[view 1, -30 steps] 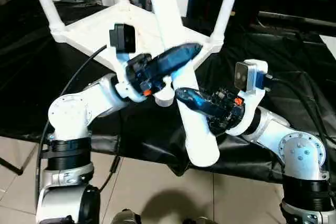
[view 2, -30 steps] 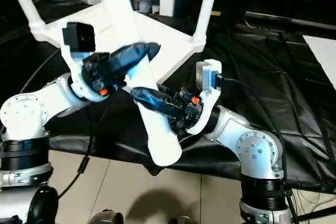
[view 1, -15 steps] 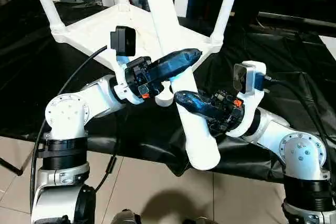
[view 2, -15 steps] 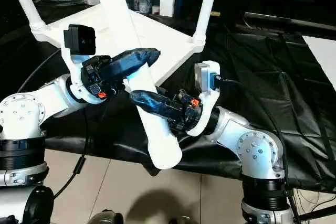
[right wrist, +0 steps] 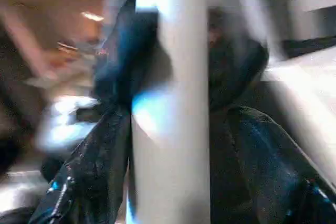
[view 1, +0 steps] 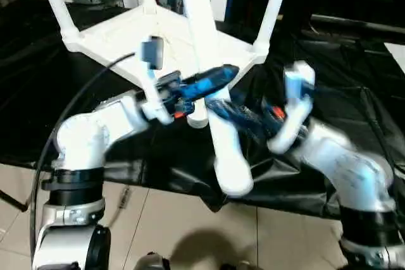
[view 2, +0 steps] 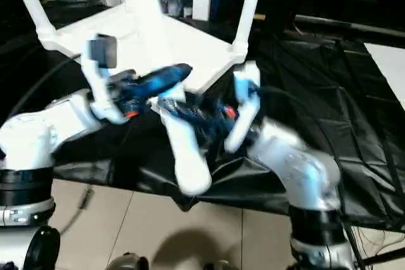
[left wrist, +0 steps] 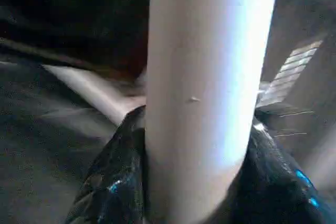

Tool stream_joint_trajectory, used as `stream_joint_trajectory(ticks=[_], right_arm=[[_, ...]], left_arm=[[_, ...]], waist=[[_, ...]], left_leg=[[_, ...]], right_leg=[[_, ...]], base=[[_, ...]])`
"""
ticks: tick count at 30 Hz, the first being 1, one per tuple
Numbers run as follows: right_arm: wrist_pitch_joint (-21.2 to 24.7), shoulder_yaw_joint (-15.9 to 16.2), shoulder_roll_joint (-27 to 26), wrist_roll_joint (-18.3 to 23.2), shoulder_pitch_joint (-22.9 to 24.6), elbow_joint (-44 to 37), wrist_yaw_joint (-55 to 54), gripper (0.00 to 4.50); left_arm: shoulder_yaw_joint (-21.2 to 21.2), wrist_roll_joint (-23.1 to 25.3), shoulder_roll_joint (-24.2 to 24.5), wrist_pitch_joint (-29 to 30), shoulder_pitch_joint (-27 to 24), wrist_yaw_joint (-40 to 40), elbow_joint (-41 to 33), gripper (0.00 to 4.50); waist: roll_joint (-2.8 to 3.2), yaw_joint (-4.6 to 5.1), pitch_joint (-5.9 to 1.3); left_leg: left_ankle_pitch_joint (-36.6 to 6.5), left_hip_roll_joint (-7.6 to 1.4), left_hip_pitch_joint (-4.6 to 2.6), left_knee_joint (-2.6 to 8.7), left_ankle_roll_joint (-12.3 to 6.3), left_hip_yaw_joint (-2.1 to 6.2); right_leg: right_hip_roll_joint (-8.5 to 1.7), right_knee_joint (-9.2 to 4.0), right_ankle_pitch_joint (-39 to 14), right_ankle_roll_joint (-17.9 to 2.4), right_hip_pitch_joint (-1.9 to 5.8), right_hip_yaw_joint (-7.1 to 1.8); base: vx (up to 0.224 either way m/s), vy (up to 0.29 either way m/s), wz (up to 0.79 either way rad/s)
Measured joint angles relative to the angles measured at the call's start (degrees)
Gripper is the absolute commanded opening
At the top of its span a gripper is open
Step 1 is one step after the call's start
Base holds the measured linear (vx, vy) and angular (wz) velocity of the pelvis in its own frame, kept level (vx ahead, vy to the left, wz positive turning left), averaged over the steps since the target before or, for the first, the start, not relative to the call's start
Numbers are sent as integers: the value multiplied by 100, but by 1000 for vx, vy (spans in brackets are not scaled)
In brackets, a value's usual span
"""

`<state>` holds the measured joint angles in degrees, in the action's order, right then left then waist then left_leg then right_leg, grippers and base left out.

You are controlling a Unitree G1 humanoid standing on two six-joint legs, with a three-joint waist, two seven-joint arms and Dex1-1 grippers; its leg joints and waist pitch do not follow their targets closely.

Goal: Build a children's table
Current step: Pick table leg

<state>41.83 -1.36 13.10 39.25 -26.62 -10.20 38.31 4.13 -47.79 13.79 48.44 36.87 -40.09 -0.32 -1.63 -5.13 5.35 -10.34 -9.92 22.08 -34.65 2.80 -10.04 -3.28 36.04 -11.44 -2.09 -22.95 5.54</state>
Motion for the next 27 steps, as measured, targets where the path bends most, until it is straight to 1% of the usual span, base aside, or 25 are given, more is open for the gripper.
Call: stream_joint_trajectory(ticks=[1,2,4,5,7,9,12,15,17,18,20,27], right_arm=[[-135,118,37,-285,-40,6,-170,297],[-229,233,91,-473,-68,11,-284,297],[-459,707,330,-1105,-171,22,-547,297],[-493,908,395,-1360,-205,46,-668,297],[-499,1203,393,-1717,-226,209,-910,297],[-501,1356,354,-1909,-227,363,-1110,297],[-510,1429,129,-2108,-235,645,-1447,297],[-510,1454,16,-2167,-244,767,-1565,297],[-513,1449,-88,-2233,-271,843,-1664,297],[-526,1448,-114,-2285,-271,875,-1685,280],[-608,1449,-135,-2330,-271,925,-1687,264],[-681,1467,-162,-2358,-271,937,-1676,205]], left_arm=[[-132,340,16,-262,9,158,-30,186],[-247,577,23,-403,13,277,-67,186],[-557,1107,47,-669,60,635,-103,185],[-677,1276,38,-744,105,788,-104,185],[-839,1493,-34,-882,244,1020,-115,185],[-852,1608,-54,-950,362,1186,-120,185],[-827,1645,-128,-901,430,1470,-130,185],[-807,1668,-166,-827,429,1582,-128,185],[-759,1761,-234,-881,430,1613,-117,185],[-759,1815,-263,-908,430,1622,-114,185],[-765,1892,-298,-980,429,1645,-113,184],[-769,1889,-327,-1009,440,1787,-113,184]], waist=[[0,0,0],[1,0,0],[0,-4,0],[0,-5,0],[0,9,1],[1,17,1],[1,68,1],[2,72,2],[2,79,2],[2,82,2],[3,72,3],[3,90,2]], left_leg=[[0,0,0,0,0,0],[0,0,0,1,1,0],[0,0,2,0,0,0],[0,0,4,0,0,0],[-1,0,5,1,0,0],[-1,0,5,4,0,0],[-1,0,3,8,0,-1],[-1,0,6,7,-1,-1],[0,0,6,7,-1,-1],[0,0,6,7,-1,-1],[0,0,6,6,-1,-1],[0,0,5,6,-1,-1]], right_leg=[[0,0,0,1,1,0],[0,0,-1,2,0,0],[0,-1,-1,3,0,-1],[0,-1,-1,3,0,-1],[0,-2,-2,3,-1,-2],[0,-2,-2,3,-4,-2],[1,-1,-2,1,-5,-2],[1,-1,-1,0,-7,-3],[1,-1,-1,0,-7,-3],[1,-1,-1,0,-7,-3],[1,-1,-1,0,-7,-3],[1,-1,0,-1,-6,-3]], base=[[0,0,0],[0,0,0],[0,0,0],[0,0,0],[0,0,0],[0,0,0],[0,0,0],[0,0,0],[0,0,0],[0,0,0],[0,0,0],[0,0,0]])
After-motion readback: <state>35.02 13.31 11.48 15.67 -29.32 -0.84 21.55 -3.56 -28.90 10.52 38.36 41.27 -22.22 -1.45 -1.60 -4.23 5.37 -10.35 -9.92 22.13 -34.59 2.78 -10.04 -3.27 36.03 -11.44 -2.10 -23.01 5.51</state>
